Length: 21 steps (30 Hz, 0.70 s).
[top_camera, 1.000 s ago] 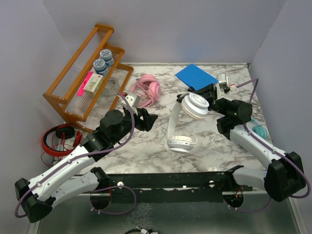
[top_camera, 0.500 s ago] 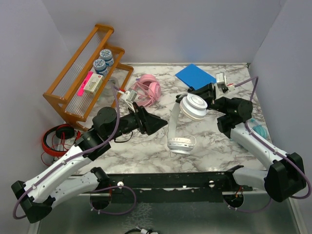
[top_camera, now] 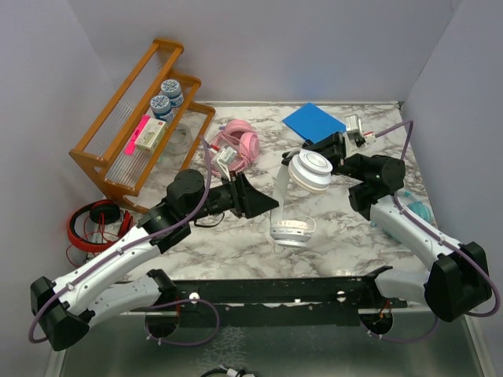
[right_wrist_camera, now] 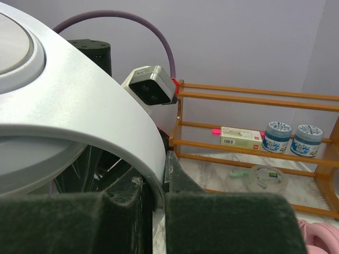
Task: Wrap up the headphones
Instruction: Wrap the headphones cable around the headphones.
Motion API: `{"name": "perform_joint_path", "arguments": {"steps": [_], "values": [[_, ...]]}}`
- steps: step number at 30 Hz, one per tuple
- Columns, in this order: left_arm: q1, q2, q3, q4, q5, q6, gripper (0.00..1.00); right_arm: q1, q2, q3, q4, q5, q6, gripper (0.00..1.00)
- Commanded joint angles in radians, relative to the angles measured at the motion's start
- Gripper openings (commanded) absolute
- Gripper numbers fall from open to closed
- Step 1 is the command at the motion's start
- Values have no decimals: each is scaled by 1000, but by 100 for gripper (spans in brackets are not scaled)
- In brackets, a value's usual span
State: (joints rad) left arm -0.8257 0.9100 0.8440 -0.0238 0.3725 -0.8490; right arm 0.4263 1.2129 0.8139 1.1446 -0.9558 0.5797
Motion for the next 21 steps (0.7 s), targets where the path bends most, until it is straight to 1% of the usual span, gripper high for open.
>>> {"name": "perform_joint_path", "arguments": {"steps": [1, 5, 8, 10, 12, 15, 16, 17, 18, 19, 20, 21], "values": [[3, 19, -35, 119, 61, -54, 51, 0, 8, 12, 45, 0, 42, 1], [2, 33, -53, 139, 61, -81, 49, 0, 6, 7, 42, 5, 34, 1], [2, 48, -72, 160, 66, -110, 42, 0, -3, -8, 38, 22, 18, 2], [3, 55, -74, 151, 58, -112, 34, -1, -8, -20, 40, 30, 10, 2], [3, 54, -67, 112, 20, -94, 24, 0, -9, -31, 42, 28, 9, 5], [4, 36, -10, -20, -73, -7, 10, 0, -14, -55, 38, 24, -4, 12], [6, 30, 22, -84, -117, 37, 6, -1, -18, -65, 28, 24, -16, 17], [5, 29, 61, -194, -167, 83, 2, -1, -25, -78, 10, 25, -31, 25], [5, 33, 107, -278, -223, 131, 0, 0, -35, -88, -16, 26, -50, 34], [6, 39, 148, -353, -274, 173, 0, -1, -43, -97, -45, 29, -74, 48], [7, 43, 192, -423, -319, 216, 0, -1, -51, -105, -76, 33, -95, 58], [7, 46, 230, -479, -357, 253, 0, -1, -58, -119, -101, 36, -113, 64]]}}
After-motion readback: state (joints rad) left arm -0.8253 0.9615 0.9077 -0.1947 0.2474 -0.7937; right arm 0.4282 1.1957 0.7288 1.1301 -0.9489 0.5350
